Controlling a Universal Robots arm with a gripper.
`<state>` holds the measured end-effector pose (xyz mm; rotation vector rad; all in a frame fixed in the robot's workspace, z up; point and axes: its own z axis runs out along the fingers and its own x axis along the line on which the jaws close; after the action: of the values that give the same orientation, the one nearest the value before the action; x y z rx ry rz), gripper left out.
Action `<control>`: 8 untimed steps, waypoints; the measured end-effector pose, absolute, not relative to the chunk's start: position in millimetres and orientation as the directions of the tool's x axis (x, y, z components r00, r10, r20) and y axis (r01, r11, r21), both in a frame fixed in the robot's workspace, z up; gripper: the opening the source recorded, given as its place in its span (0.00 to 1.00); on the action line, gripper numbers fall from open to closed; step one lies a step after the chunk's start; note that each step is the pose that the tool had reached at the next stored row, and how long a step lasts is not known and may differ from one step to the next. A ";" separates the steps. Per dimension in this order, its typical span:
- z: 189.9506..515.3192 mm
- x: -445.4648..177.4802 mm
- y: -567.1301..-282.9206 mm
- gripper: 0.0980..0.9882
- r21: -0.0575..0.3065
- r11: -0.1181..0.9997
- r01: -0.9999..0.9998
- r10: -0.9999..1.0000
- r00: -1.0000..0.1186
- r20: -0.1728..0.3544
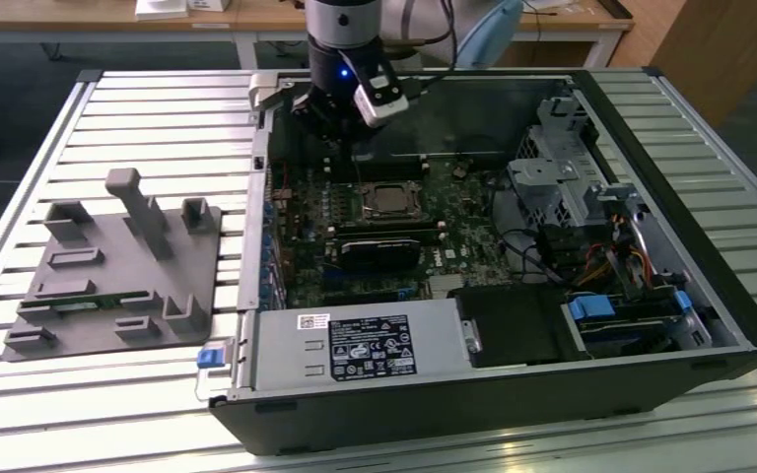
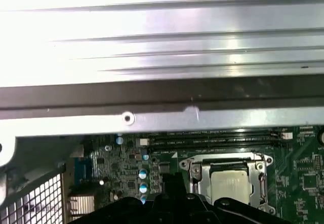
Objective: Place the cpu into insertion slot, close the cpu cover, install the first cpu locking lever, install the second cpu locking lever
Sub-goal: 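Install the first cpu locking lever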
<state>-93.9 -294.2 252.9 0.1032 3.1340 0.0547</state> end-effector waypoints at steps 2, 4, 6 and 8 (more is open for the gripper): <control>252.9 -93.7 -293.4 0.01 0.035 0.997 0.066 0.066 -0.998 -0.005; 252.8 -91.4 -293.0 0.01 0.035 0.997 0.066 0.066 -0.998 -0.005; 252.6 -86.5 -292.5 0.01 0.035 0.997 0.066 0.066 -0.998 -0.005; 252.4 -79.9 -291.9 0.01 0.034 0.997 0.066 0.066 -0.998 -0.005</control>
<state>-79.9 -291.9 252.4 0.1034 3.1336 0.0536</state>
